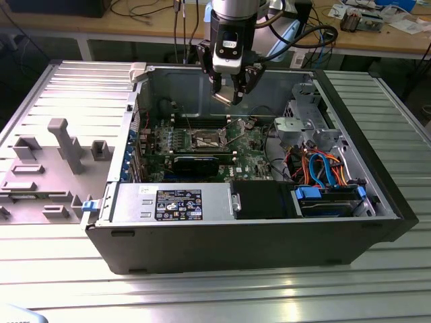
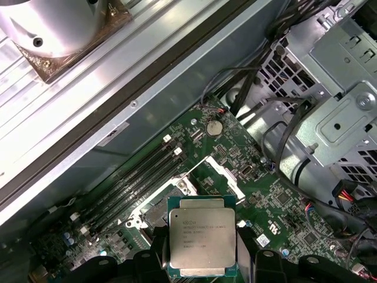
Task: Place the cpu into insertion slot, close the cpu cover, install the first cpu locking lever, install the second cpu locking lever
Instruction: 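Place the cpu into insertion slot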
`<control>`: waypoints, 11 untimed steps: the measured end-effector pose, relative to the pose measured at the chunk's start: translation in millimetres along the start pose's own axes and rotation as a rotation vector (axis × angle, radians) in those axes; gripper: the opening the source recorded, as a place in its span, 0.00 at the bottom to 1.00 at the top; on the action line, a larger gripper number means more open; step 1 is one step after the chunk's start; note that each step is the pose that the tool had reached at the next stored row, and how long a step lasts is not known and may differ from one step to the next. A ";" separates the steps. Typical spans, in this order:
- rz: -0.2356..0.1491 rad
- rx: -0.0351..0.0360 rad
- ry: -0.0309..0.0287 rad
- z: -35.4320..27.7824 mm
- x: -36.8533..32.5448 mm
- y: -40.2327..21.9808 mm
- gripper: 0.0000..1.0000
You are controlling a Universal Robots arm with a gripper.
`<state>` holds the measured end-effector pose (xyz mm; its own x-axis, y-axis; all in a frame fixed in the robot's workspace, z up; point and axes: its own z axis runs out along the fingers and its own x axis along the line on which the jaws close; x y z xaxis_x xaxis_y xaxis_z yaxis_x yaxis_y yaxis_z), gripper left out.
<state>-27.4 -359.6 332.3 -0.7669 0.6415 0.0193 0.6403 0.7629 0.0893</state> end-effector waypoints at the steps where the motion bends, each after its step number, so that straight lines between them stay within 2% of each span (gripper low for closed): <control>1: 0.001 0.0000 -0.0001 0.0 0.0 0.0 0.55; 11: 0.010 -0.0002 -0.0008 0.0 0.0 0.0 0.55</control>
<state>-27.4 -359.6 332.3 -0.7607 0.6488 0.0193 0.6476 0.7567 0.0893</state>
